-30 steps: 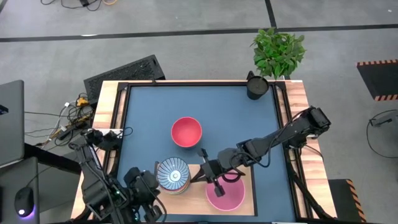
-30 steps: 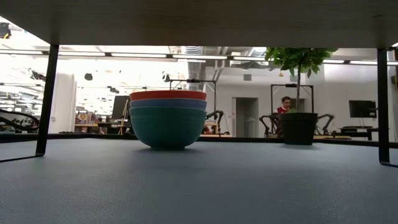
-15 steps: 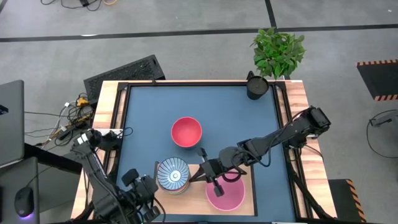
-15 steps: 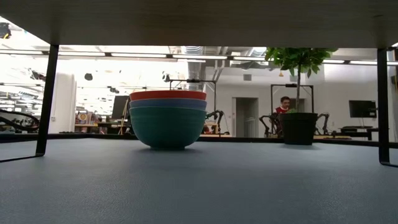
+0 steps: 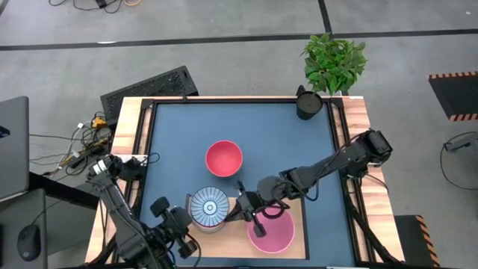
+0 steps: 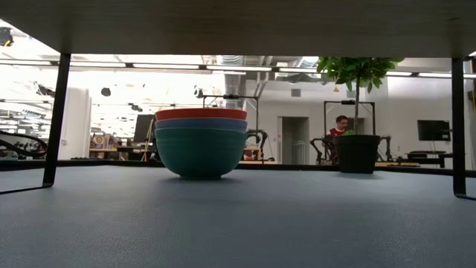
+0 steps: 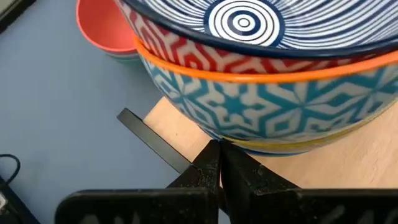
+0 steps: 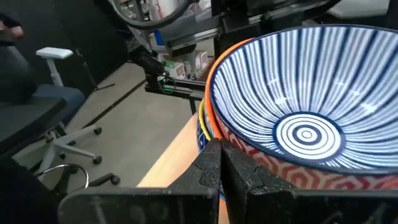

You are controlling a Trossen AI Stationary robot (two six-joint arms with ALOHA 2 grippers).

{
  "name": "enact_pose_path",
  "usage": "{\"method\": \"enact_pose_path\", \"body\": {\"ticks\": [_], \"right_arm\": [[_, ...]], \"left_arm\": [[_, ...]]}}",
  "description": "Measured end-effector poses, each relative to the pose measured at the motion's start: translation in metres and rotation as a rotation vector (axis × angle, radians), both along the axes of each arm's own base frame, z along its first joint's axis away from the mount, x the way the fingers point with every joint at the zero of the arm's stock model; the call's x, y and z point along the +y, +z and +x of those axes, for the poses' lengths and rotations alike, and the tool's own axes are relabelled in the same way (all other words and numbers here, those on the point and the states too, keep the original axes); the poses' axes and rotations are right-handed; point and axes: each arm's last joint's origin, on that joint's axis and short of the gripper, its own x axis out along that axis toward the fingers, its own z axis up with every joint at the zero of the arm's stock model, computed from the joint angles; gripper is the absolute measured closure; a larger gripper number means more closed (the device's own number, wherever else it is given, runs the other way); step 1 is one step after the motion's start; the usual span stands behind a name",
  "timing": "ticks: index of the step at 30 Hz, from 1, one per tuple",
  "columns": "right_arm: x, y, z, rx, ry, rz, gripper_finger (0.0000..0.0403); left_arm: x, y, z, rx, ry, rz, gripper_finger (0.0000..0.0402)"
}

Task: Place and stack bowls onto a shelf
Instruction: Adjust the stacked bowls on the shelf

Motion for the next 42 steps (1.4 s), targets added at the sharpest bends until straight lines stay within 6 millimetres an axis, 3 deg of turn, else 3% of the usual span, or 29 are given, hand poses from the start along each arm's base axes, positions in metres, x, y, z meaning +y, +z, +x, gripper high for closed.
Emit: {"method": "enact_pose_path", "body": {"ticks": [24,36,42], "right_arm": [[-0.001,-0.004,-0.002,0.023,0.002,-0.067,0.0375],[-0.002,-0.015,-0.002,0.091,-0.004,-0.103,0.0375],[-0.002,-0.012,-0.003,0.079,-0.001,-0.101,0.0375]], "left_arm": [[-0.005,0.001,-0.004,-0.067,0.023,-0.009,0.0401],[-0.025,0.010,-0.031,-0.141,0.066,-0.141,0.0401],[-0.027,0.014,-0.034,-0.290,0.081,-0.101,0.0401]]}}
